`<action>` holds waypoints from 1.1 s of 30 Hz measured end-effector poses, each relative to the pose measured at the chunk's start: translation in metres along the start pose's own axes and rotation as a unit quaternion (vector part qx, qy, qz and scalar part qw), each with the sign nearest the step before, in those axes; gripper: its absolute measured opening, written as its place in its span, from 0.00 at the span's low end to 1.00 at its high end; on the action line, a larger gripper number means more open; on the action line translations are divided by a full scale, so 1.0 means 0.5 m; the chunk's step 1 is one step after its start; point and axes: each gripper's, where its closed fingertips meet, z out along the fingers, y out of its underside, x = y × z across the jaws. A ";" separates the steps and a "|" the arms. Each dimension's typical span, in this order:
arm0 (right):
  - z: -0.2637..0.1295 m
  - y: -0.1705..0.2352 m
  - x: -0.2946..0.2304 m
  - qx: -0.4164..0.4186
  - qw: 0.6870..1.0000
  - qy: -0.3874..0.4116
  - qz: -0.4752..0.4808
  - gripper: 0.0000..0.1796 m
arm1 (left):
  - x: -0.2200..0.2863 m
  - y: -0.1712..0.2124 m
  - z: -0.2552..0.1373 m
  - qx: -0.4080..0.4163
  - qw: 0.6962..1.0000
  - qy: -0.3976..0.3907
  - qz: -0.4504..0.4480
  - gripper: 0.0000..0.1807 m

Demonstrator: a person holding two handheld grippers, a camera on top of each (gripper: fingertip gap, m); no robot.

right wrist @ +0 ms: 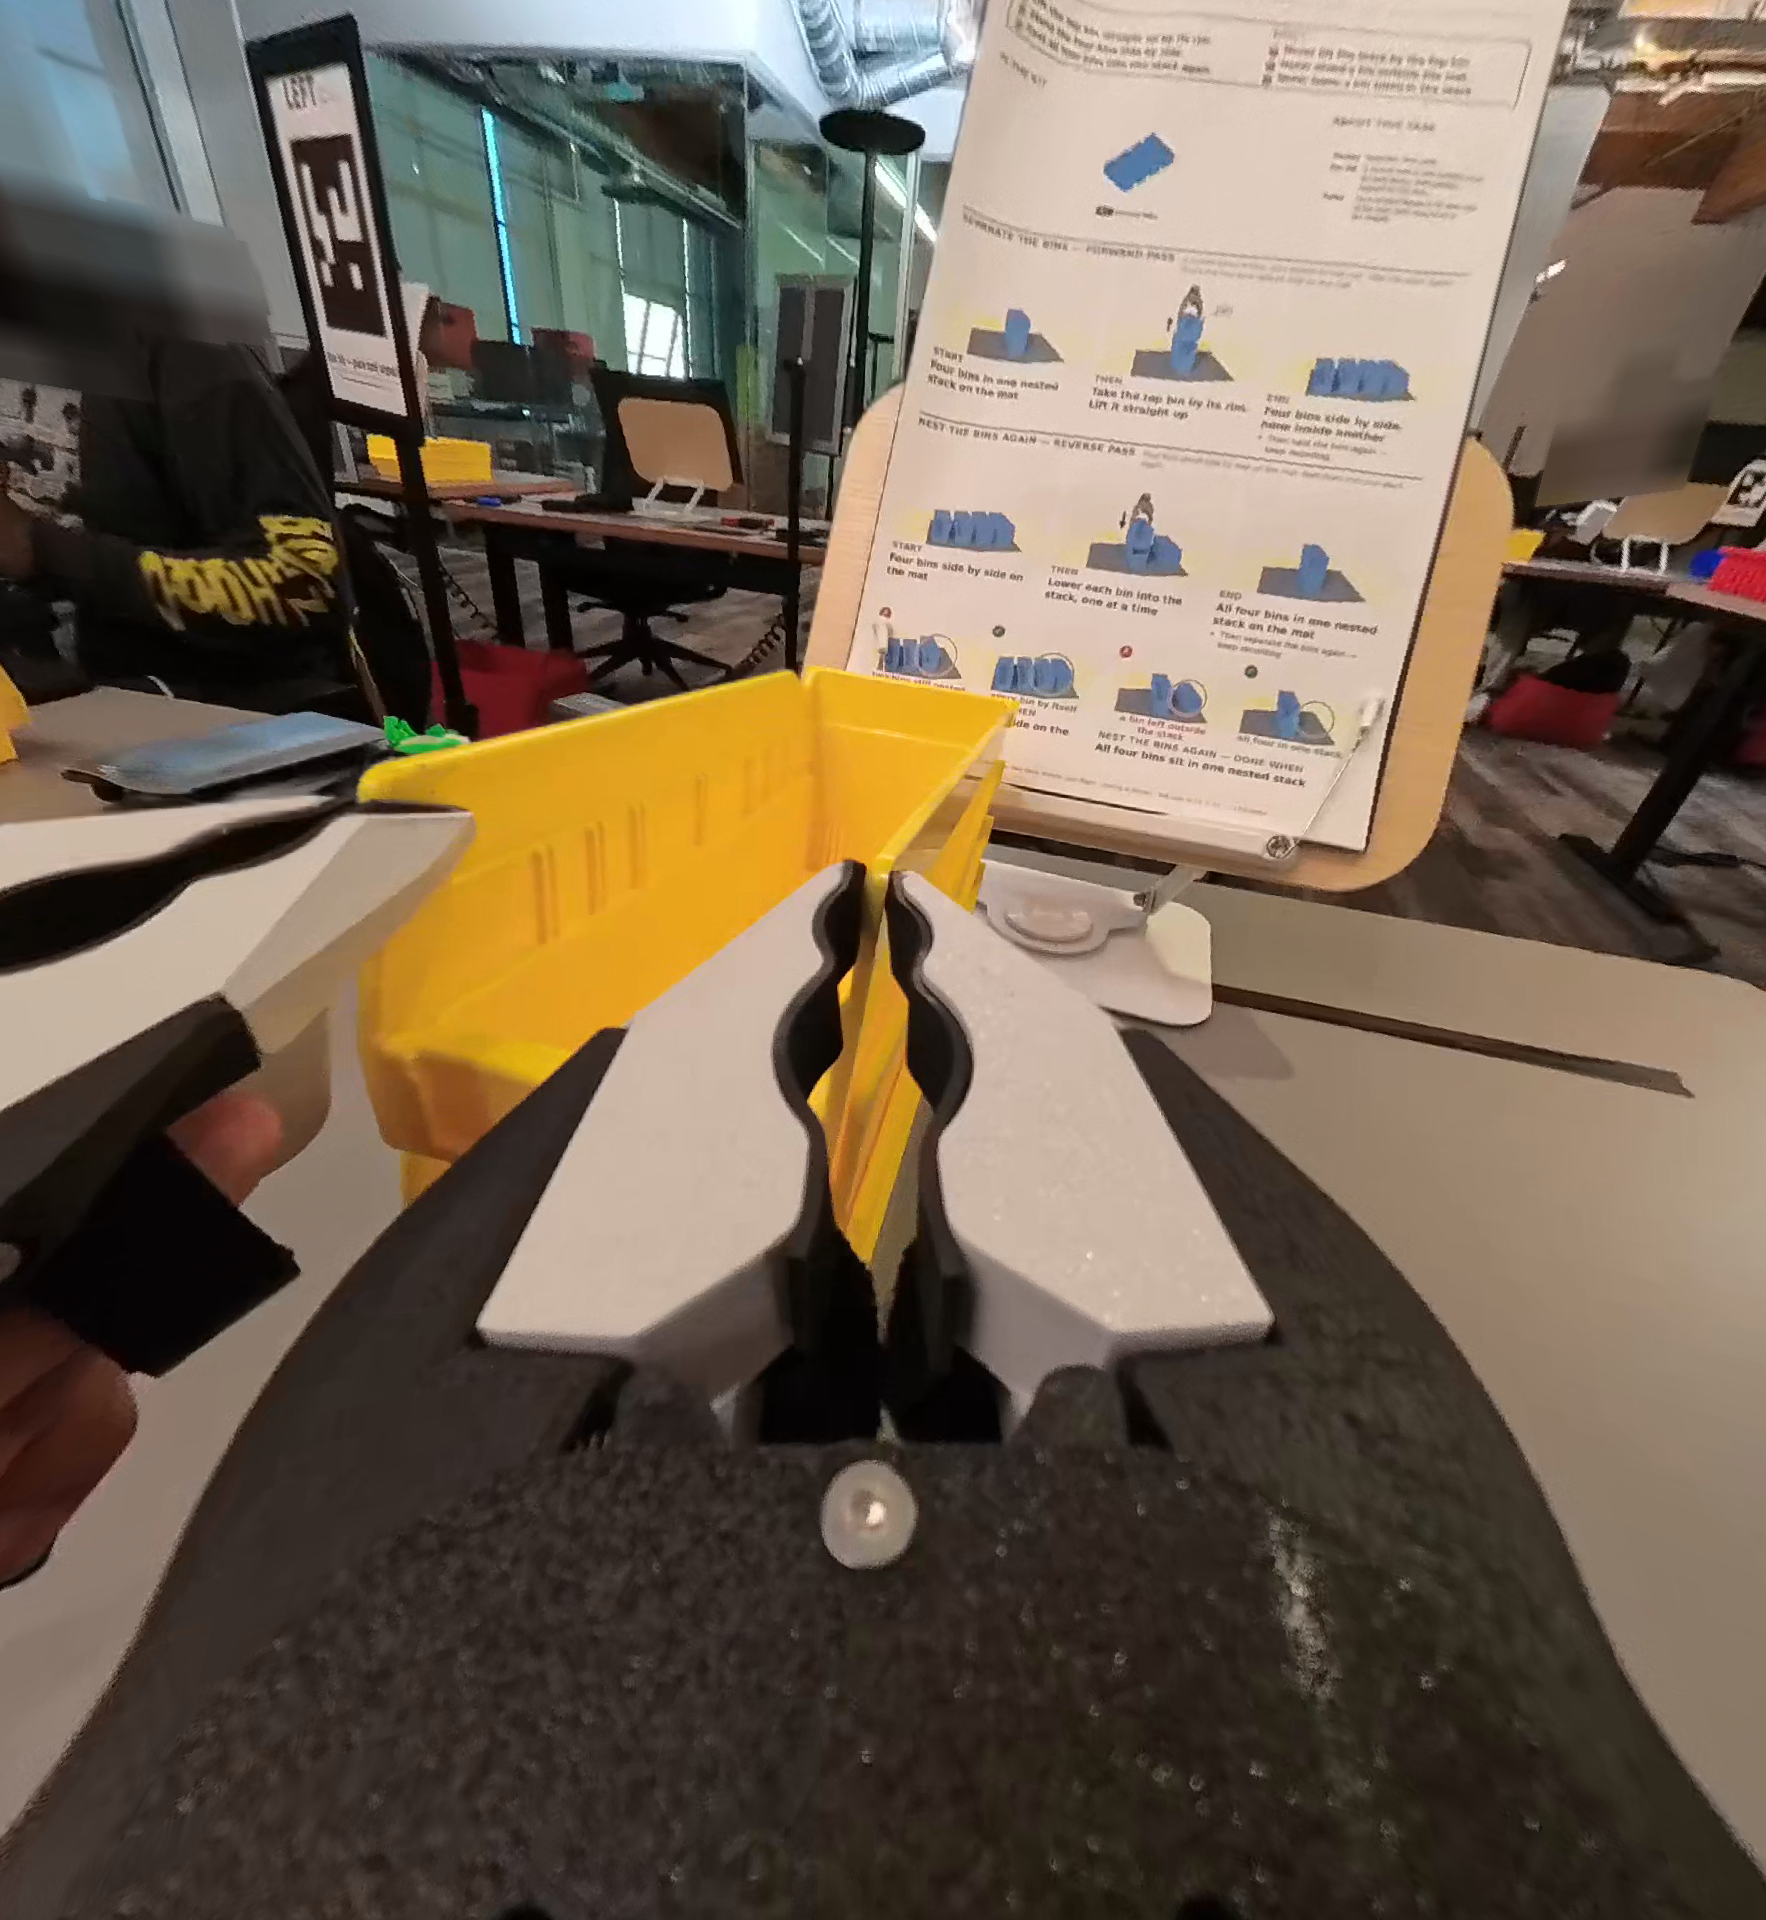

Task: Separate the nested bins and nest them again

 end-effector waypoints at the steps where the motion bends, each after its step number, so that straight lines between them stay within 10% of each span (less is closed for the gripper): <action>1: 0.002 -0.001 -0.001 -0.005 1.000 -0.002 0.009 0.02 | -0.001 0.001 0.002 -0.004 1.000 -0.001 -0.004 0.01; 9: 0.008 0.006 -0.004 -0.045 0.997 -0.051 0.026 0.04 | -0.009 0.002 0.017 -0.038 0.999 0.010 -0.023 0.02; 14: 0.006 -0.071 -0.002 -0.093 0.973 -0.200 0.072 0.22 | -0.008 0.005 0.009 -0.084 0.995 0.033 -0.051 0.14; 25: 0.436 -0.046 0.100 -0.287 0.899 -0.279 -0.176 0.18 | 0.000 0.039 -0.005 -0.079 0.997 -0.002 0.004 0.02; 33: 0.471 0.066 0.063 -0.370 0.800 -0.403 -0.247 0.17 | 0.001 0.032 -0.087 -0.073 0.997 0.020 -0.004 0.01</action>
